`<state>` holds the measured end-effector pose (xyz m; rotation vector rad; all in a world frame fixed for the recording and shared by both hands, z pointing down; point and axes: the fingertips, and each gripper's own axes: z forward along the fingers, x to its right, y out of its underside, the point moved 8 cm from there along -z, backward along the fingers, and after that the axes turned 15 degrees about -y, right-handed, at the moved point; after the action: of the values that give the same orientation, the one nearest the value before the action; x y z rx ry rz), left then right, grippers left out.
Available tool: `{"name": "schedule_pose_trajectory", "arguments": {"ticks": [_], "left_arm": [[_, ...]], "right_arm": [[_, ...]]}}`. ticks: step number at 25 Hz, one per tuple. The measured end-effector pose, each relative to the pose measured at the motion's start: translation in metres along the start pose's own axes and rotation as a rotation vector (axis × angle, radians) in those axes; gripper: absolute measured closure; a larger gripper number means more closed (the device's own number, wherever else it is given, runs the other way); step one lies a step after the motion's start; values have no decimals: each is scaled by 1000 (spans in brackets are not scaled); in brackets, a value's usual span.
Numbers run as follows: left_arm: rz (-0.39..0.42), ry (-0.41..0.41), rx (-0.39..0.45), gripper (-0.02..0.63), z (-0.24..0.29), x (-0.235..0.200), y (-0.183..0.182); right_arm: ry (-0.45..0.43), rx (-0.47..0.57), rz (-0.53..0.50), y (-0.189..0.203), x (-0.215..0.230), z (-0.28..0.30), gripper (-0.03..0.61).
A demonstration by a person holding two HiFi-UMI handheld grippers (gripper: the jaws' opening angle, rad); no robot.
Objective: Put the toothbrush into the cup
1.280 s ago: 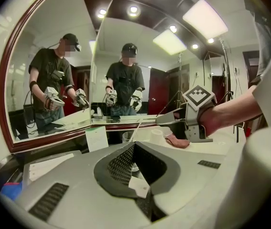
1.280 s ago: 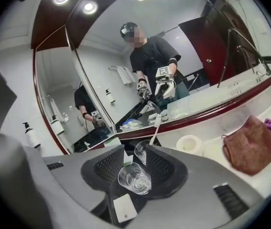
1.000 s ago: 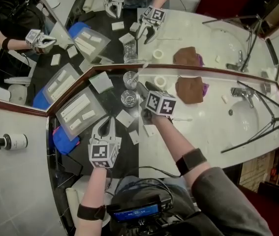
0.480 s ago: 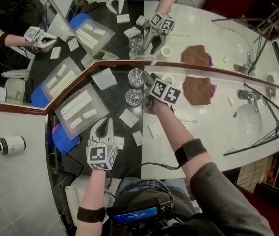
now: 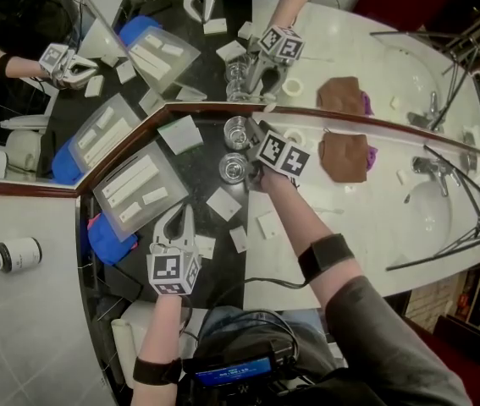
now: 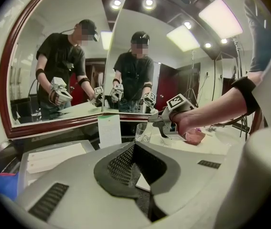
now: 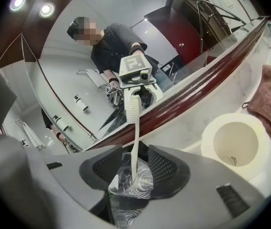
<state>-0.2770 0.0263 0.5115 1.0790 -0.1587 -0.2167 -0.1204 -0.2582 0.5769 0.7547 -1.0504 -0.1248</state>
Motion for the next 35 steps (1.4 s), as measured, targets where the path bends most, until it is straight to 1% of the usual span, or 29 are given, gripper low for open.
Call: {"name": "schedule_pose_trajectory", "arguments": {"ticks": [3,6,8,14,18,23,29,35], "left_arm": [[-4,-5,-5,612,0,-1,2],[-6,-13,-7,612,0,-2,2],[-6,-16,-10,612,0,-2,3],[-5,-16,-10,612,2,-2,5],[-1,-14,-5,612,2,-1,3],[2,-18,-1,612,-1,0,-1],[5,-19,26,612,-11,6,-11],[13,-19,55,612,-28,15,-19]], "right_arm": [[-5,-6,-11,0,1,3,431],[-7,-16,-31,0,1,4,501],[-8,-20,-48,-1,0,5,522],[-20,-31,-98,-2,-6,5,526],[-32,-18,-117,-6,-11,3,528],[-62,-10,-174,-14,-26,-2,528],[-110,-12,-291,-30,-53,-18,528],[-154,-39,-462,-44,-84,-53,528]]}}
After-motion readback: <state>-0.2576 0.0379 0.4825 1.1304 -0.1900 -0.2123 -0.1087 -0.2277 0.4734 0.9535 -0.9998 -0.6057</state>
